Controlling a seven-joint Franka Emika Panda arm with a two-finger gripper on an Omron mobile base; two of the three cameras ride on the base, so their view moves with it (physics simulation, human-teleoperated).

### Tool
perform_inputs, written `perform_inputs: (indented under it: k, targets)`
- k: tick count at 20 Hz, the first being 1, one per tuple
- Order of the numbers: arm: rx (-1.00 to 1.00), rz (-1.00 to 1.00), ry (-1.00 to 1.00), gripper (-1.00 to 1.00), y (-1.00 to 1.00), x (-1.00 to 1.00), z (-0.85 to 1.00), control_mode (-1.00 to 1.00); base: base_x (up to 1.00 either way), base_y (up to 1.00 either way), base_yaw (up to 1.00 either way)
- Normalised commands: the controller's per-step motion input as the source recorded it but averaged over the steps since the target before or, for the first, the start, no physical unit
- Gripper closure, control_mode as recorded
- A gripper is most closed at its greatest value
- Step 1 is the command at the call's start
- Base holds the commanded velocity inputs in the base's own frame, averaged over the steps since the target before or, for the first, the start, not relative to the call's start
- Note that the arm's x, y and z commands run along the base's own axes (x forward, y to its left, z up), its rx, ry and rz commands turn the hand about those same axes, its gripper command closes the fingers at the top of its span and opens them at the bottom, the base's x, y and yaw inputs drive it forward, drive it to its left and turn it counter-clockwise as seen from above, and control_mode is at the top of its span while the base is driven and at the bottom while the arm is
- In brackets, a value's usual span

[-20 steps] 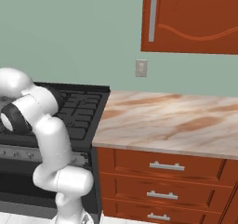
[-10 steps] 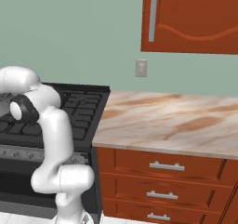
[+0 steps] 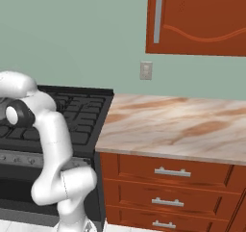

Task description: Pick the kettle from the cabinet and place it on a stove burner. Then pick the pot from the counter and place it on another stove burner. Finally, turn both burners on.

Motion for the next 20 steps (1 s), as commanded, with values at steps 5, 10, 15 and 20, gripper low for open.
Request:
perform_inputs:
  k: [5,10,15,20]
  targets:
    - [0.0,0.0,0.0,1.0,0.03,0.18,-0.14,-1.0,0.0,0.0,0.0]
    - [0.0,0.0,-0.01,1.0,0.0,0.2,-0.24,-1.0,0.0,0.0,0.0]
    - [0.04,0.0,-0.04,1.0,0.0,0.11,-0.32,-1.0,0.0,0.0,0.0]
    - [0.07,0.0,-0.02,1.0,0.0,0.06,-0.15,-1.0,0.0,0.0,0.0]
